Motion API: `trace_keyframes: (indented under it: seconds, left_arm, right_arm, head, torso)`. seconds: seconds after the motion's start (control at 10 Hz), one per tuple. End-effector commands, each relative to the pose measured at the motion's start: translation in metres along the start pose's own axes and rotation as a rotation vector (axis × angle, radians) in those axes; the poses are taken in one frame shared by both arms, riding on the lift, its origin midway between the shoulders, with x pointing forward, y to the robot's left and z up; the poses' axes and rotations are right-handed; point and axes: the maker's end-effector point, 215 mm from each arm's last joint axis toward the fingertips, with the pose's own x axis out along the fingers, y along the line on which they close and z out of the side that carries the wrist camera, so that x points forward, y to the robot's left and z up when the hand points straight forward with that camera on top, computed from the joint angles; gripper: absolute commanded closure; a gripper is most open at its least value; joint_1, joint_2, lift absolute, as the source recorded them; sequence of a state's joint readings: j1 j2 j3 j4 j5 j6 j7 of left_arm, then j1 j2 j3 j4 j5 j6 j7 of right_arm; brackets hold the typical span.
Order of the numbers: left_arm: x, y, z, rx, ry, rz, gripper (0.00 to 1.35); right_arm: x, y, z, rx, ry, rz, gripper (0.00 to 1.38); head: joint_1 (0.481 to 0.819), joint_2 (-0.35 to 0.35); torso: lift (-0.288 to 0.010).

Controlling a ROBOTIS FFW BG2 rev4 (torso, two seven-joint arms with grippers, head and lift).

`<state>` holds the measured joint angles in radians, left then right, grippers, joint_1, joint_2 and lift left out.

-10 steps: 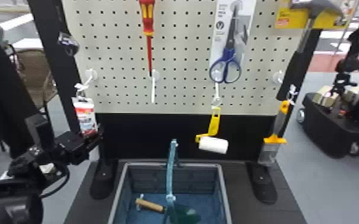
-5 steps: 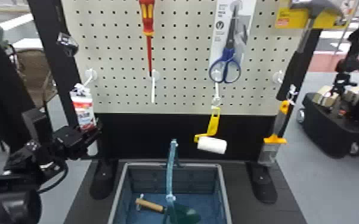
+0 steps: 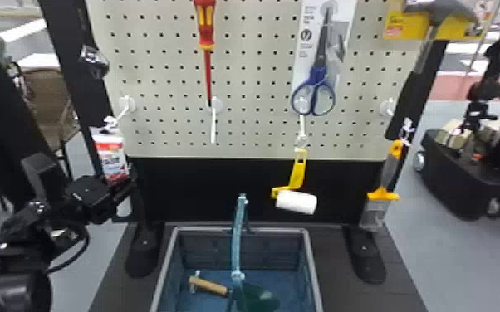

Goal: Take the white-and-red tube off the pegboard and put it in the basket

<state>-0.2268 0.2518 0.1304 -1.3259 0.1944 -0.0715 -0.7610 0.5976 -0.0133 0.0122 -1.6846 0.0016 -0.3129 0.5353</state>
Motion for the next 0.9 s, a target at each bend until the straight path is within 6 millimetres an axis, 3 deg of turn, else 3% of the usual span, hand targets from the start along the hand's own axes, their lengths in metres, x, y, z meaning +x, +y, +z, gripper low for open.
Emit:
trace_keyframes:
  seconds: [0.0,0.3,0.6,0.8]
  left_arm:
    - [-0.002,-0.001,0.002,0.002,-0.004,0.002,1.23]
    - [-0.006,-0.003,0.001,0.0,-0.008,0.007,1.23]
    - [-0.022,-0.015,0.02,-0.017,-0.063,0.053,1.23]
    - [-0.033,-0.024,0.023,-0.077,-0.096,0.097,1.23]
  right_arm:
    - [0.0,0.0,-0.002,0.002,0.005,0.0,0.18]
    - [-0.001,0.0,-0.005,0.003,0.012,0.001,0.18]
    - [-0.001,0.0,-0.006,0.003,0.015,0.002,0.18]
    - [-0.001,0.0,-0.007,0.004,0.018,0.003,0.18]
  head:
    - [0.549,0.0]
    - [0.549,0.0]
    - [0.549,0.0]
    - [0.549,0.0]
  torso:
    - [-0.1]
    - [-0.1]
    - [-0.1]
    - [-0.1]
